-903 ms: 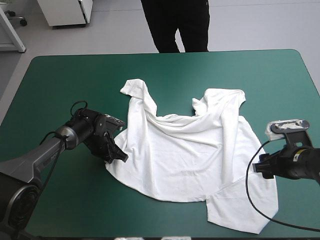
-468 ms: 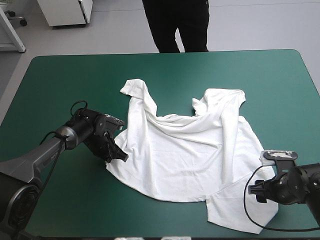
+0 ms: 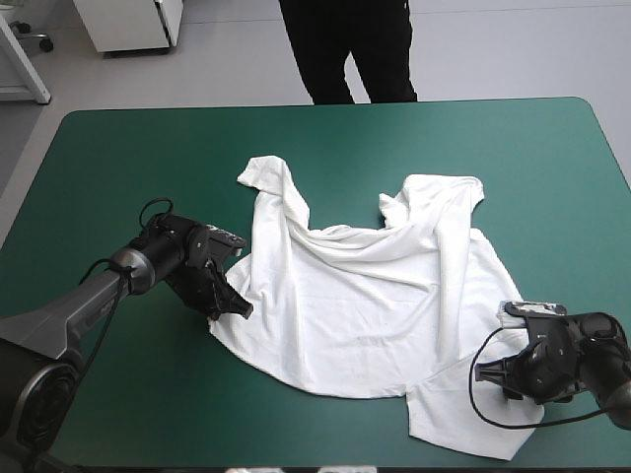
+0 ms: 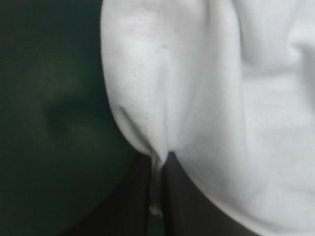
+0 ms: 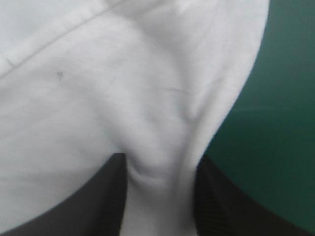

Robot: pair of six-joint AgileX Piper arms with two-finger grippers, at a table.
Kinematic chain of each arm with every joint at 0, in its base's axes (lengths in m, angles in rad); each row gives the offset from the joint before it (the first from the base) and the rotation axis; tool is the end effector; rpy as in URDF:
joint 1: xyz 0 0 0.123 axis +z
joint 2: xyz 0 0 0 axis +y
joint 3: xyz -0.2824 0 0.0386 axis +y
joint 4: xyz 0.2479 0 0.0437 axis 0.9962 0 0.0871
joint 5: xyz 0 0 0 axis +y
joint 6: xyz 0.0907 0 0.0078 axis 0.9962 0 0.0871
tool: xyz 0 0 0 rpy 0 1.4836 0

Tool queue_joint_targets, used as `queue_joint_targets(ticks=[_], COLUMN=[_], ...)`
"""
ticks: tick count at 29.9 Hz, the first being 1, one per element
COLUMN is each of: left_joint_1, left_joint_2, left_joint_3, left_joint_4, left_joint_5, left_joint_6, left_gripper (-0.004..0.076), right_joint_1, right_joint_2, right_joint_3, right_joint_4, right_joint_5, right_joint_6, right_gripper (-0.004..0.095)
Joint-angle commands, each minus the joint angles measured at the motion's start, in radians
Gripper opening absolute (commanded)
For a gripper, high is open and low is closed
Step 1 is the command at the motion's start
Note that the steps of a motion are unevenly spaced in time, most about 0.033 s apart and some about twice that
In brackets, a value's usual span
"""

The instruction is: Fold the cloth

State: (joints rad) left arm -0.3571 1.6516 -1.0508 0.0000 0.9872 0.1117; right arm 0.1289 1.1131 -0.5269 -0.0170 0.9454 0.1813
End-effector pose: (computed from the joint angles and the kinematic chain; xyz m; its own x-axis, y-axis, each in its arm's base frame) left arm 0.2780 -0.1037 0.2065 -0.8898 0.4510 -0.0695 0.4516 0.8922 0.0078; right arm 0.1508 0.0183 0.2023 -0.9910 0.0435 -0.1266 0.0428 0.9991 0.0080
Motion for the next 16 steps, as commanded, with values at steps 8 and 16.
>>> queue_joint_targets(ticks=[8,16], left_joint_1=[0.001,0.001], left_joint_2=[-0.032,-0.343], left_joint_3=[-0.012,-0.176], left_joint_4=[-0.015,-0.006], left_joint_5=[-0.022,0.117], left_joint_6=[-0.010,-0.031], left_gripper=[-0.0009,-0.0009], right_joint_1=[0.000,0.000], right_joint_2=[0.072,-0.125], right_joint_3=[-0.013,-0.344], right_joint_4=[-0.016,0.034], right_joint_5=[-0.077,0.025], right_joint_6=[-0.002,-0.001], right_gripper=[-0.0017,-0.0017])
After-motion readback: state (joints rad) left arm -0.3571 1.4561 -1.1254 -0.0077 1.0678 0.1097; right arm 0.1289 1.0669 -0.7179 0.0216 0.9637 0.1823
